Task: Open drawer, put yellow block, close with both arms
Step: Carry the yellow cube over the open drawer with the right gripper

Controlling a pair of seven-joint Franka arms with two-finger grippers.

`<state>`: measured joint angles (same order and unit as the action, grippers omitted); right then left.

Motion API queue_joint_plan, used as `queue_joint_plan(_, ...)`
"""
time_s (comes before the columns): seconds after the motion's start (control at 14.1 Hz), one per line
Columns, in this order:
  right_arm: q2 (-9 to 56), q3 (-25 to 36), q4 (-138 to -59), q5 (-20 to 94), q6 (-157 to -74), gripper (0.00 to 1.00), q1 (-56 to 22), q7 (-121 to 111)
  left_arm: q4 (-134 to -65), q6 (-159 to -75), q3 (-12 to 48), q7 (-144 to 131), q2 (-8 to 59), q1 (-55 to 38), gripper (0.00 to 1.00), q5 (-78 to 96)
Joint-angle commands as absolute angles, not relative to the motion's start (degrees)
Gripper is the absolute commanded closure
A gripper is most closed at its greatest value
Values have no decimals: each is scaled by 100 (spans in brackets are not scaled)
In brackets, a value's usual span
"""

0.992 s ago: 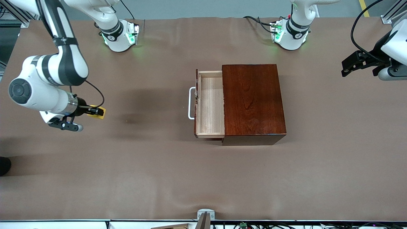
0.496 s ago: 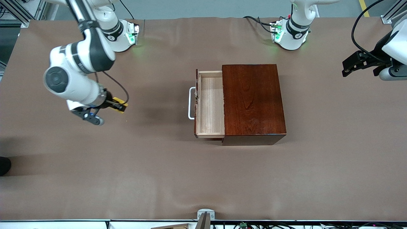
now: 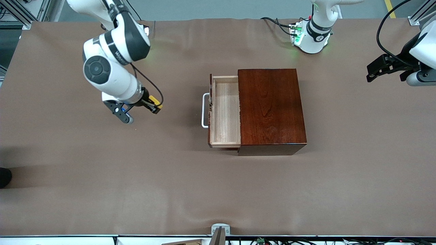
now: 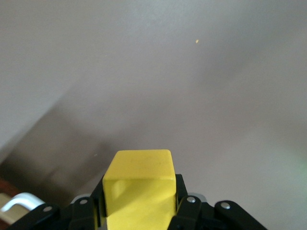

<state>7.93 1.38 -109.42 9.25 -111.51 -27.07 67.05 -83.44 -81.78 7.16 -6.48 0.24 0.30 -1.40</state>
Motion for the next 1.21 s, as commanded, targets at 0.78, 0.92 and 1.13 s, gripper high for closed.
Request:
queue_joint_plan(0.78,1818,220,-9212,1441,-11092,100,-3972,10247,-8446,-8174,756,-580,-123,105,0,-26)
queue_joint_plan(0.92,2055,220,-8949,1406,-11092,100,-4130,10589,-8446,-8174,756,-589,-123,105,0,-26)
queue_joint_plan(1.13,2363,220,-8632,1327,-11101,100,-4306,11064,-8455,-8174,756,-589,-123,105,0,-26)
